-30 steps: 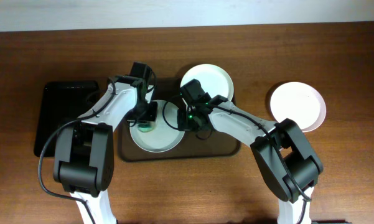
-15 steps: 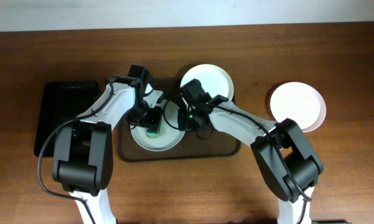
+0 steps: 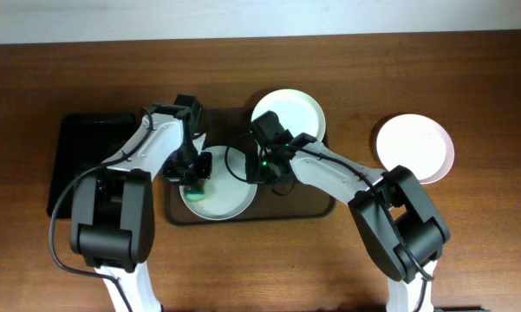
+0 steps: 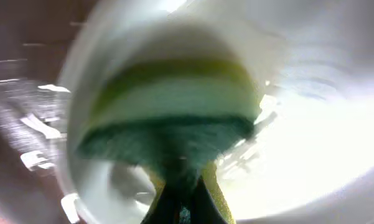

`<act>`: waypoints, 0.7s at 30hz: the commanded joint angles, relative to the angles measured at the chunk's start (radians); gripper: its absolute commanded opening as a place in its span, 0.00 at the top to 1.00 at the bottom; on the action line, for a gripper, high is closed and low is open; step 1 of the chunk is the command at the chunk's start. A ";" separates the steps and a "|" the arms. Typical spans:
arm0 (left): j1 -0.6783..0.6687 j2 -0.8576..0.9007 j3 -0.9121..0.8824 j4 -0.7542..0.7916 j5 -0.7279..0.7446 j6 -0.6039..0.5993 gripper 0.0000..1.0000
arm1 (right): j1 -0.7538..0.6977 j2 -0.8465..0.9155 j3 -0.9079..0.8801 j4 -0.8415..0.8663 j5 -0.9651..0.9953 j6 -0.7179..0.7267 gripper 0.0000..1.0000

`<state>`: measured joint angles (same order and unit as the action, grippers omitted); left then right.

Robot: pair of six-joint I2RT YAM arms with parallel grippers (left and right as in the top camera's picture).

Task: Clean dirty plates on tray and stack at the side

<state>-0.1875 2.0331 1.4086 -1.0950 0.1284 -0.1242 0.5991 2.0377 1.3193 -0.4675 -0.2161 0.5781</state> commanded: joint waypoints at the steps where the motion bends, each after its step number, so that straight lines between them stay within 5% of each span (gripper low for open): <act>1: 0.021 0.016 0.033 -0.004 0.240 0.088 1.00 | -0.006 0.018 0.011 -0.005 -0.003 0.002 0.96; 8: 0.131 0.016 0.341 -0.066 0.268 0.087 1.00 | -0.006 -0.011 0.018 -0.030 -0.061 -0.049 0.96; 21: 0.168 0.016 0.344 -0.065 0.204 0.087 1.00 | -0.004 -0.225 0.138 -0.393 0.377 -0.104 0.96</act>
<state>-0.0200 2.0499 1.7374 -1.1599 0.3359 -0.0597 0.5980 1.8553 1.4033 -0.8227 0.0204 0.4850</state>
